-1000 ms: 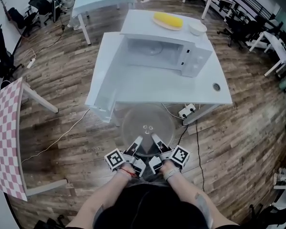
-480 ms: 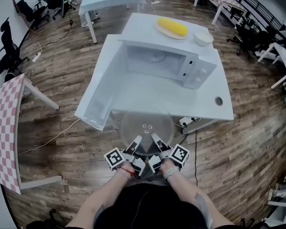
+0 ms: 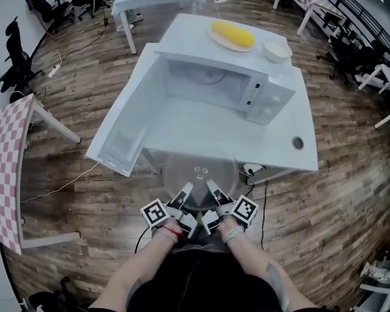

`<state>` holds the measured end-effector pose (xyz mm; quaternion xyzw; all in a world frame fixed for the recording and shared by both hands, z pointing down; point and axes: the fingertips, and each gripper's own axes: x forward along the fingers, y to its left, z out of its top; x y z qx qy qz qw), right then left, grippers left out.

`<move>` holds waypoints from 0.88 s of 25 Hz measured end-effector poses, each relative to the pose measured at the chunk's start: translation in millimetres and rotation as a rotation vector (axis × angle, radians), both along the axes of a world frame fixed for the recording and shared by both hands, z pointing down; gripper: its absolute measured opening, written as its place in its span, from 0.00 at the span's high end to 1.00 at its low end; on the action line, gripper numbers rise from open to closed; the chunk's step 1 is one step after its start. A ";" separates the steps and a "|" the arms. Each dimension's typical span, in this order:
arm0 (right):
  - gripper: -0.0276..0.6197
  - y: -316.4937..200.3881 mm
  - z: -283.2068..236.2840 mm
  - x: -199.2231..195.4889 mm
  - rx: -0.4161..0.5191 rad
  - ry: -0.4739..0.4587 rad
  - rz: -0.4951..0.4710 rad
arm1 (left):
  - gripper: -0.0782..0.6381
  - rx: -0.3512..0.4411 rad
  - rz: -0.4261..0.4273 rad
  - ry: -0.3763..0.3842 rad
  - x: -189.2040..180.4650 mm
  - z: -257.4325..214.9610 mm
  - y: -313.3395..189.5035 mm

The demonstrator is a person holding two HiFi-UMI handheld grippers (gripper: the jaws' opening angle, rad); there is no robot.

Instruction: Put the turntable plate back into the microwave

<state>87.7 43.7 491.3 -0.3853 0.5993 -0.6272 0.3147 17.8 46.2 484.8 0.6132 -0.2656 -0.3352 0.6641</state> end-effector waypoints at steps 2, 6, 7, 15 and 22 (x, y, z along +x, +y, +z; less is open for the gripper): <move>0.89 1.8 1.6 0.7 -0.001 -0.008 -0.006 | 0.85 -0.006 -0.007 -0.003 1.2 2.0 2.4; 0.89 1.0 -0.8 0.0 0.024 -0.027 -0.010 | 0.85 0.008 -0.018 -0.009 1.1 -0.8 2.0; 0.89 1.2 -0.7 -0.3 0.029 -0.030 -0.011 | 0.85 0.011 -0.020 -0.009 0.9 -1.7 2.1; 0.89 -9.8 -1.6 3.2 0.043 -0.049 -0.010 | 0.85 0.008 -0.022 -0.002 5.5 -1.9 -8.9; 0.89 -33.0 -6.0 7.7 0.061 -0.046 0.021 | 0.85 0.016 -0.004 0.010 9.3 -6.3 -34.2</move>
